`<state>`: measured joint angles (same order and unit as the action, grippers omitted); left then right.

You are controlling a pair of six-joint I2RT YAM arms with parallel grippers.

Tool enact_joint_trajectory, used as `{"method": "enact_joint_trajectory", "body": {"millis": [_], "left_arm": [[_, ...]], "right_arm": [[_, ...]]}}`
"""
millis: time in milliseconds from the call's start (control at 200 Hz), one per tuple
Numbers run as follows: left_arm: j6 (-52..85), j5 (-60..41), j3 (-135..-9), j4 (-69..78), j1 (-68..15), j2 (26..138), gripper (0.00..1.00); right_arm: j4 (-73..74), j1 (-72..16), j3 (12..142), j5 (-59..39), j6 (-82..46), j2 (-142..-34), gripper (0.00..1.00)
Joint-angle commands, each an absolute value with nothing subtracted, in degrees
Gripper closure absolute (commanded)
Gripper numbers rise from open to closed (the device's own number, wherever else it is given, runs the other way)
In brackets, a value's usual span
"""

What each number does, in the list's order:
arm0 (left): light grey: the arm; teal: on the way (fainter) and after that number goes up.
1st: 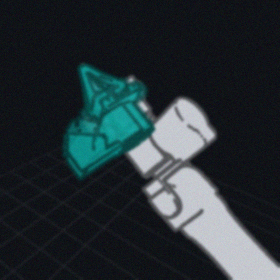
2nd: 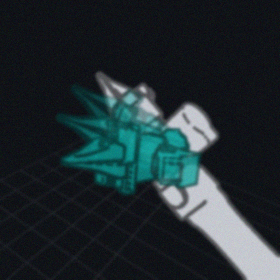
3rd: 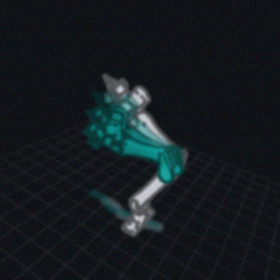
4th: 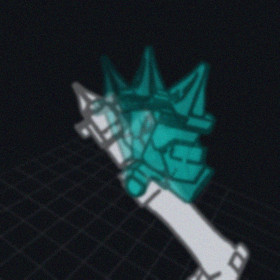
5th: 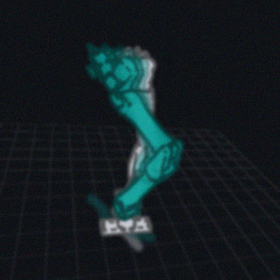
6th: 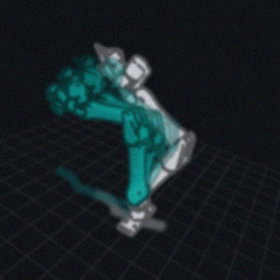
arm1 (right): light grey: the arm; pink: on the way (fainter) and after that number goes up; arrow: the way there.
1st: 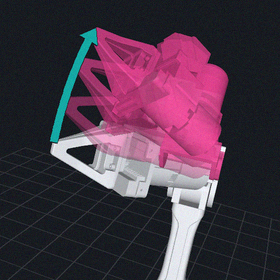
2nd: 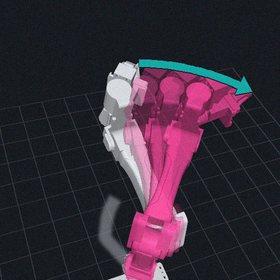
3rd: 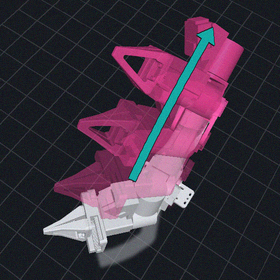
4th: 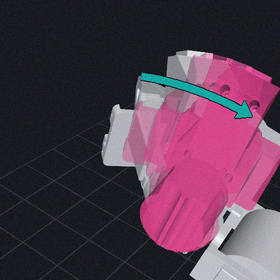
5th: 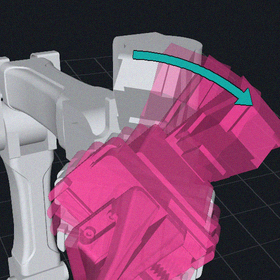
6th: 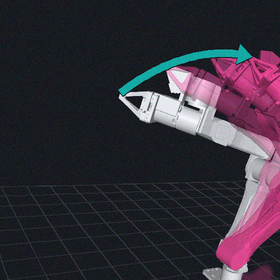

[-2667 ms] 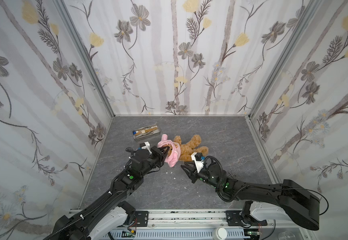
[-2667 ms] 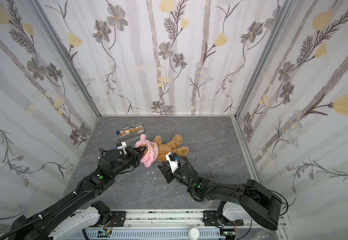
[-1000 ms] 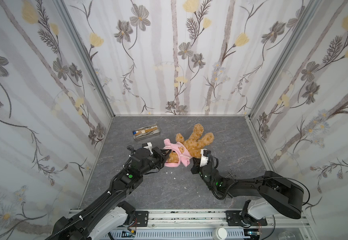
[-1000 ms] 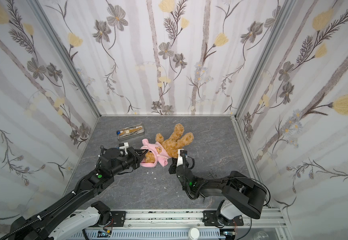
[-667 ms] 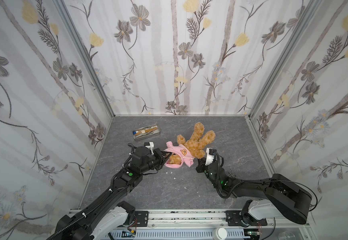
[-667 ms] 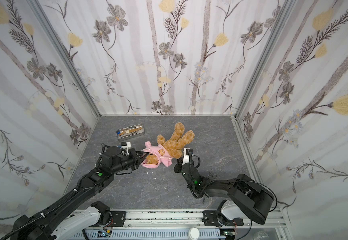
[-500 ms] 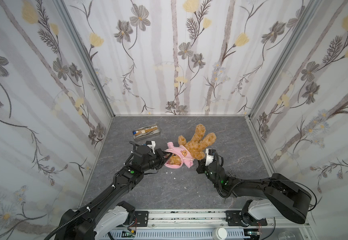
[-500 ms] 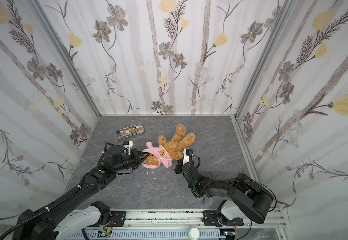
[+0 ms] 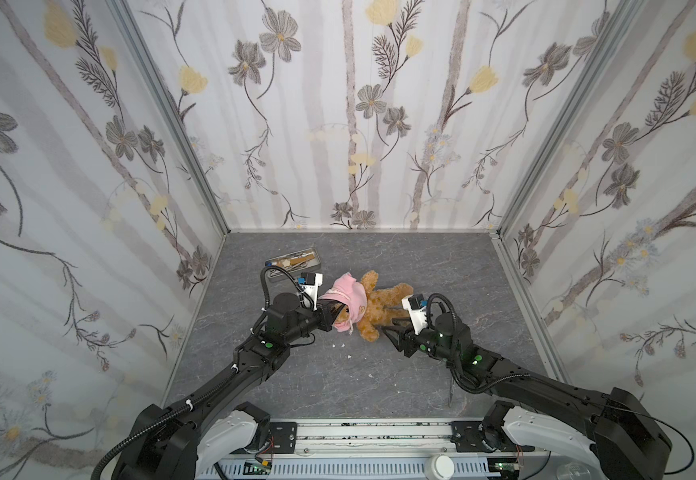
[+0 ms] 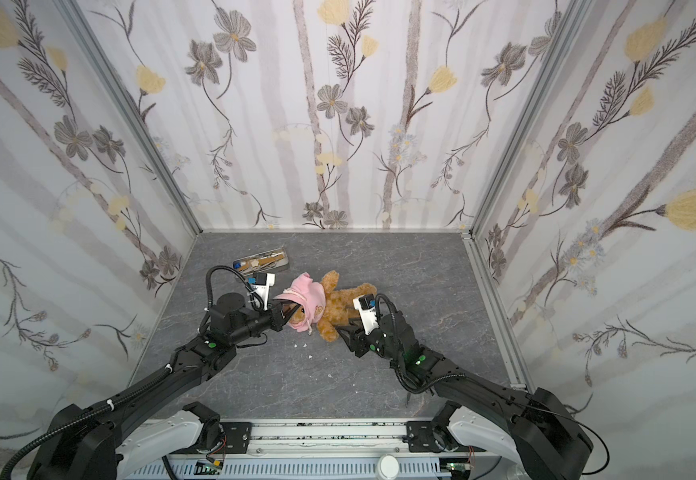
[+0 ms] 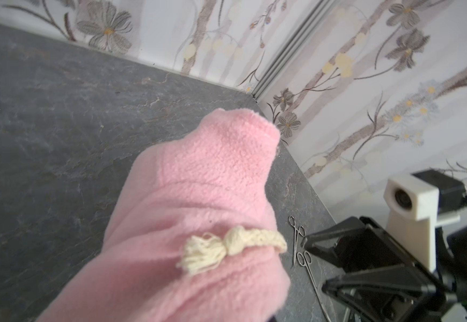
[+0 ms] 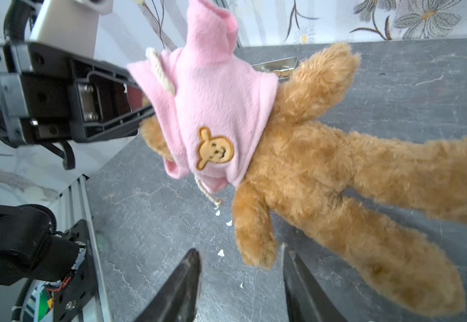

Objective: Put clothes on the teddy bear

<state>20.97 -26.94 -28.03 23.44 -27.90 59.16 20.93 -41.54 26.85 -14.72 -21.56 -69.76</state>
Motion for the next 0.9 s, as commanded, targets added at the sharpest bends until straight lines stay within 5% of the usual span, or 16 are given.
{"method": "enact_joint_trajectory", "body": {"millis": [0,555,754,894], "left_arm": [[3.8,-33.8,-26.5,29.7,-28.0,57.0,1.00],[-5.7,-35.7,-25.2,29.6,-30.8,55.8,1.00],[-11.7,-36.5,-26.6,24.7,-31.8,56.4,1.00],[-22.1,-35.2,-30.0,14.3,-34.4,56.7,1.00]], "right_arm": [[21.5,-37.4,29.8,-30.0,-27.1,-71.3,0.53],[37.3,-35.3,33.5,-31.0,-41.4,-85.8,0.64],[39.8,-36.2,35.2,-28.5,-44.3,-87.3,0.85],[37.4,-34.7,31.4,-16.2,-46.7,-84.3,1.00]]}}
